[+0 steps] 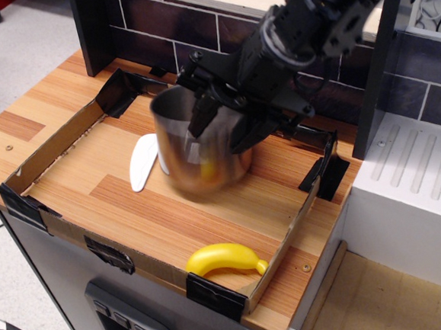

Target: Upright metal pot

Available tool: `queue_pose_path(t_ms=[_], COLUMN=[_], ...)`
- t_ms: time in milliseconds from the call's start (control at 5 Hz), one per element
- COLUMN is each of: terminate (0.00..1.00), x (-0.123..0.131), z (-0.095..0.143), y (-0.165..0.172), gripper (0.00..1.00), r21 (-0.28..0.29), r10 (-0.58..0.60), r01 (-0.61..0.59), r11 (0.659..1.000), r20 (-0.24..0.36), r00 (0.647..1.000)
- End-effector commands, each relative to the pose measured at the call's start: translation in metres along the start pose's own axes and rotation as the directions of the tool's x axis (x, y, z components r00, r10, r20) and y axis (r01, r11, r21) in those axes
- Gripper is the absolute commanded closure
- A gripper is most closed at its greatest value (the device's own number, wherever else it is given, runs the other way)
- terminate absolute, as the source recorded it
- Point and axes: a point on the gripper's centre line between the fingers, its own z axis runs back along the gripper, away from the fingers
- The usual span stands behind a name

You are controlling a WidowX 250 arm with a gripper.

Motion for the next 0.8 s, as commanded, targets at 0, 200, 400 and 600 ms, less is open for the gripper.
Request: queue_pose_path(t_ms=[0, 200, 400, 600], terminate=[0.0, 0.0, 0.0, 0.0], x=[0.013, 0.019, 0.025, 0.033], z=[0.039, 0.057, 0.082, 0.108], y=[0.012, 0.026, 0.052, 0.083], gripper=[0.0, 0.0, 0.0, 0.0], r21=[-0.342, -0.484, -0.551, -0.545], r10=[0.128, 0.13, 0.148, 0.182], r01=[-0.152, -0.18, -0.182, -0.215], r11=[0.927, 0.856, 0.815, 0.811], r20=[-0.09, -0.134, -0.107, -0.114], r00=[0.988, 0.982, 0.983, 0.977])
